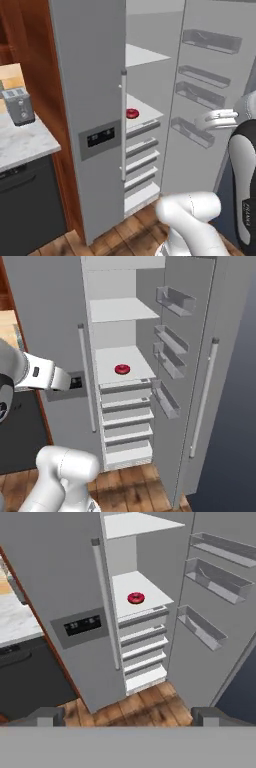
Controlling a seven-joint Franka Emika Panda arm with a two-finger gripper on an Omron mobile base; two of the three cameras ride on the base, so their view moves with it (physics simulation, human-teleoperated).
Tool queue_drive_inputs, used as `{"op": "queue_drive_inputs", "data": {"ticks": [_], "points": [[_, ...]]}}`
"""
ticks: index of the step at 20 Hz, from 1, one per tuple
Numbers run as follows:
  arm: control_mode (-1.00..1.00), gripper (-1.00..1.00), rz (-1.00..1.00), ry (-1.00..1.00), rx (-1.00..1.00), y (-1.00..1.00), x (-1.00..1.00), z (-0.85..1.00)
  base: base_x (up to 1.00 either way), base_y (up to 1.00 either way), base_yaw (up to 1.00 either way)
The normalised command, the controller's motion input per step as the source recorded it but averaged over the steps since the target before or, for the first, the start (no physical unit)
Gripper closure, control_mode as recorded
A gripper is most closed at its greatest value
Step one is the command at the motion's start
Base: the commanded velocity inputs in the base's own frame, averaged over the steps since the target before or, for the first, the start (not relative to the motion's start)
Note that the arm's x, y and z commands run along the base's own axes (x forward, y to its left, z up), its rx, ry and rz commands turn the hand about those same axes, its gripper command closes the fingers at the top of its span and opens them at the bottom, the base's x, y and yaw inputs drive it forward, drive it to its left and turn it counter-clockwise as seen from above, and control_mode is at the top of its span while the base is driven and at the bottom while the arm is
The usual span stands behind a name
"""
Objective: Take the cake and donut from the fridge and place them on the empty tray on the dining counter.
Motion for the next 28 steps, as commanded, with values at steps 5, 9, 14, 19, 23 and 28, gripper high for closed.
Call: {"op": "queue_drive_inputs", "data": {"ticks": [5, 9, 14, 19, 23, 28], "points": [[1.00, -1.00, 0.00, 0.00, 0.00, 0.00, 0.00, 0.00, 0.51, -0.57, 0.22], [1.00, -1.00, 0.00, 0.00, 0.00, 0.00, 0.00, 0.00, 1.00, -0.01, 0.02], [1.00, -1.00, 0.00, 0.00, 0.00, 0.00, 0.00, 0.00, 1.00, 0.11, 0.00], [1.00, -1.00, 0.00, 0.00, 0.00, 0.00, 0.00, 0.00, 0.93, -0.13, 0.03], [1.00, -1.00, 0.00, 0.00, 0.00, 0.00, 0.00, 0.00, 0.83, -0.43, 0.00], [1.00, -1.00, 0.00, 0.00, 0.00, 0.00, 0.00, 0.00, 0.89, -0.39, -0.06]]}}
